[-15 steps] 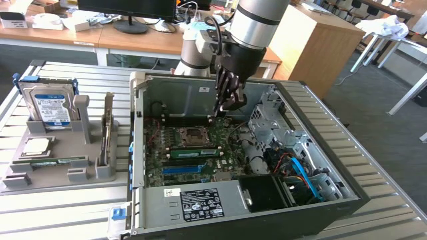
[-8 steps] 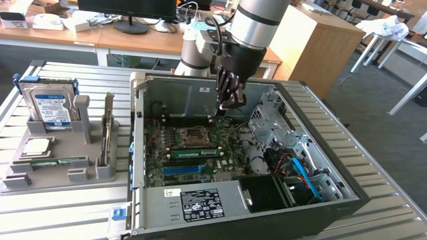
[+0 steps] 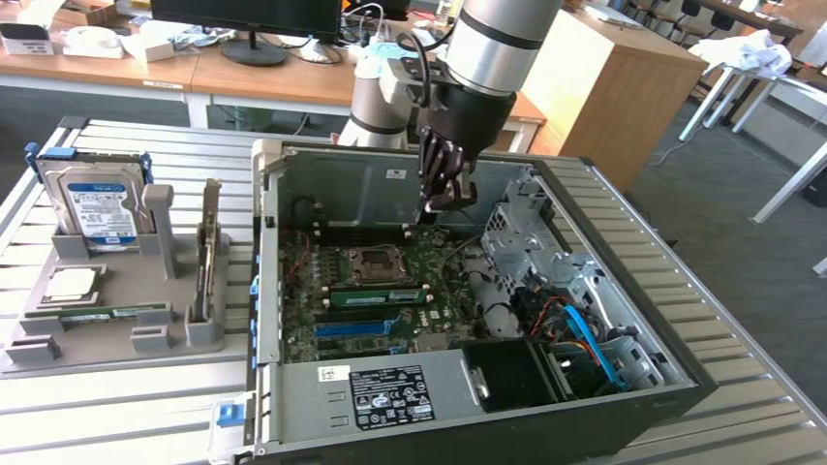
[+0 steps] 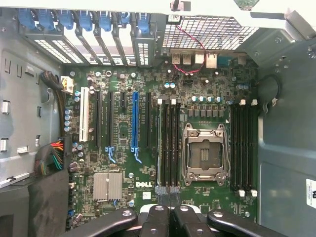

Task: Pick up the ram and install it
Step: 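Press down the ram until it locks into place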

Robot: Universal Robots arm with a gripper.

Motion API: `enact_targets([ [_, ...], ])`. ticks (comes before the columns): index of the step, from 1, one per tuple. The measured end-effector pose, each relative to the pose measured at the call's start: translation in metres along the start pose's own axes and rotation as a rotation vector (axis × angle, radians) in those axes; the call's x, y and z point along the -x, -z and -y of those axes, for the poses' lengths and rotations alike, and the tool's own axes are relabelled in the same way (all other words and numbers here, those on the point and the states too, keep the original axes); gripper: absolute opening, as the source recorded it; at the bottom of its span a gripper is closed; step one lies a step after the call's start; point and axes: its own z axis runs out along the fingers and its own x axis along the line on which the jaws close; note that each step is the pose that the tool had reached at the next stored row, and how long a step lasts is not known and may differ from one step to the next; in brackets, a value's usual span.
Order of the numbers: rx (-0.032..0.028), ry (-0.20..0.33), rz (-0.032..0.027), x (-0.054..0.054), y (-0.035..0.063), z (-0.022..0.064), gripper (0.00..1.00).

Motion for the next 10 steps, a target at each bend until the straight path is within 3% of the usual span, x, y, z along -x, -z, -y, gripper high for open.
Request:
enact_targets([
  [10,0.0001,0.0,-0.0002,0.0,0.0002,0.003,0.1],
])
